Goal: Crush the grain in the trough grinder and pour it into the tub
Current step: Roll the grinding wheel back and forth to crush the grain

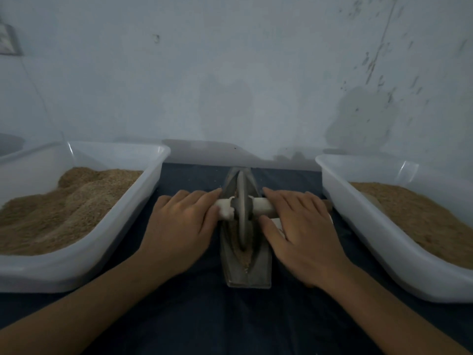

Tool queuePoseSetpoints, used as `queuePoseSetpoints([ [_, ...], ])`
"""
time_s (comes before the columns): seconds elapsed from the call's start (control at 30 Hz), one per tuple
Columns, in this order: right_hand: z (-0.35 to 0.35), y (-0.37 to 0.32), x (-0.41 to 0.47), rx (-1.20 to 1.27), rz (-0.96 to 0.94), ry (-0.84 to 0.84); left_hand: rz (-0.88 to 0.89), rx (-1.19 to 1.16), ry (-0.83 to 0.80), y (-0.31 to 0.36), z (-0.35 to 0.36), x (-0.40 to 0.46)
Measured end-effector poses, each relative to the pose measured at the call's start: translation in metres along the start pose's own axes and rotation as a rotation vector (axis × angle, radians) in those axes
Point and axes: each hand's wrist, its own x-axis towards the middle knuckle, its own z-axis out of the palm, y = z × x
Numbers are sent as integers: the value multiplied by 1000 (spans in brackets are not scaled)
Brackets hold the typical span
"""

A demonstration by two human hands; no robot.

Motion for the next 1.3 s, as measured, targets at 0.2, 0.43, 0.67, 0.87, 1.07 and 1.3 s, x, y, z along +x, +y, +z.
queuePoseSetpoints([
  [0.2,23,17,70,-13,112,-160,-78,283,-162,-4,23,68],
  [0.43,29,28,77,38,164,-178,-144,271,-112,1,28,92],
  [0.67,3,0,18,-4,8,-27,-84,-38,-5,-5,10,12],
  [0.87,-1,-1,6,-22,20,-25,-46,-19,6,3,0,2],
  [1.07,17,9,66,-64,84,-123,-45,309,-118,-8,28,60],
  [1.3,29,4,105,-126,147,-117,-115,308,-229,-22,48,89],
])
